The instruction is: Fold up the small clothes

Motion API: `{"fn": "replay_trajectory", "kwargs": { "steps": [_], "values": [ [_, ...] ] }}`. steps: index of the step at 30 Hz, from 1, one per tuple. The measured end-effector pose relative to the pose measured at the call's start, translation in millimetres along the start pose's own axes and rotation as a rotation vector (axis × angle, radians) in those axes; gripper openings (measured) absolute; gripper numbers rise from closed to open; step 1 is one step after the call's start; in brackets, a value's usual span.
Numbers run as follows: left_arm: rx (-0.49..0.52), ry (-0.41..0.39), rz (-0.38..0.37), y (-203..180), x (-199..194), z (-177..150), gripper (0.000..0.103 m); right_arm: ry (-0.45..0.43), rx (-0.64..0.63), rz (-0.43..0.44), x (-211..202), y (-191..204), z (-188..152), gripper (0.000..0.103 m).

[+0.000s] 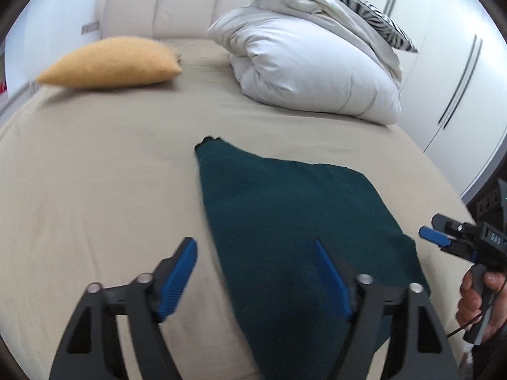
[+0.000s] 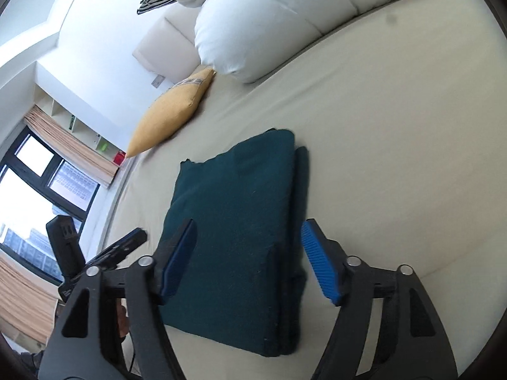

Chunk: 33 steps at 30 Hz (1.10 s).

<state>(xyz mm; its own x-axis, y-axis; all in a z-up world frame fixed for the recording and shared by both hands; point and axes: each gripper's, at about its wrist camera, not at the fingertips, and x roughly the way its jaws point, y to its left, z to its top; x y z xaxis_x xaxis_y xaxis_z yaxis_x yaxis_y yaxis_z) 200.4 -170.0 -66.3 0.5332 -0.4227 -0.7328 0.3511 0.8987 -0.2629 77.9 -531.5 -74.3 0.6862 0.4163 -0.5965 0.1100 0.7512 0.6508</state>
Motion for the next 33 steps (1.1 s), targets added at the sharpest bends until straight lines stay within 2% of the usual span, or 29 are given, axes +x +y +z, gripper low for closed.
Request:
{"fn": "replay_trajectory", "kwargs": {
  "steps": [2,6,10,13,15,18,21,26,28,33],
  "values": [
    [-0.026,0.066,-0.014,7.4,11.0,-6.2,0.08,0.045,0.021,-0.009,7.8,-5.2,3.6,0.069],
    [-0.088,0.176,-0.098,11.0,33.1,-15.5,0.08,0.167,0.079,-0.048,42.5,-18.5,0.7,0.069],
    [-0.142,0.225,-0.156,11.5,52.0,-18.5,0.09,0.198,0.103,0.001,72.9,-15.6,0.8,0.069],
    [-0.186,0.228,-0.166,16.0,57.0,-14.9,0.085,0.24,0.099,-0.009,92.3,-10.8,8.9,0.065],
    [-0.182,0.244,-0.172,15.9,61.0,-11.3,0.072,0.283,0.07,-0.06,106.3,-4.4,14.7,0.047],
    [-0.186,0.271,-0.164,14.0,63.3,-6.6,0.063,0.323,0.037,-0.123,122.6,3.4,18.1,0.032],
    [-0.144,0.269,-0.128,7.8,57.0,-4.9,0.053,0.319,-0.04,-0.214,125.0,22.4,15.8,0.027],
    [-0.106,0.257,-0.09,2.3,34.3,-3.1,0.042,0.271,-0.28,-0.434,117.9,78.4,3.7,0.022],
    [-0.079,0.238,-0.063,0.7,19.1,-3.5,0.041,0.249,-0.323,-0.461,111.2,94.6,0.9,0.021],
    [-0.008,0.174,0.004,12.6,-38.2,-12.8,0.04,0.191,-0.434,-0.456,94.6,154.6,-24.2,0.021]
  ]
}}
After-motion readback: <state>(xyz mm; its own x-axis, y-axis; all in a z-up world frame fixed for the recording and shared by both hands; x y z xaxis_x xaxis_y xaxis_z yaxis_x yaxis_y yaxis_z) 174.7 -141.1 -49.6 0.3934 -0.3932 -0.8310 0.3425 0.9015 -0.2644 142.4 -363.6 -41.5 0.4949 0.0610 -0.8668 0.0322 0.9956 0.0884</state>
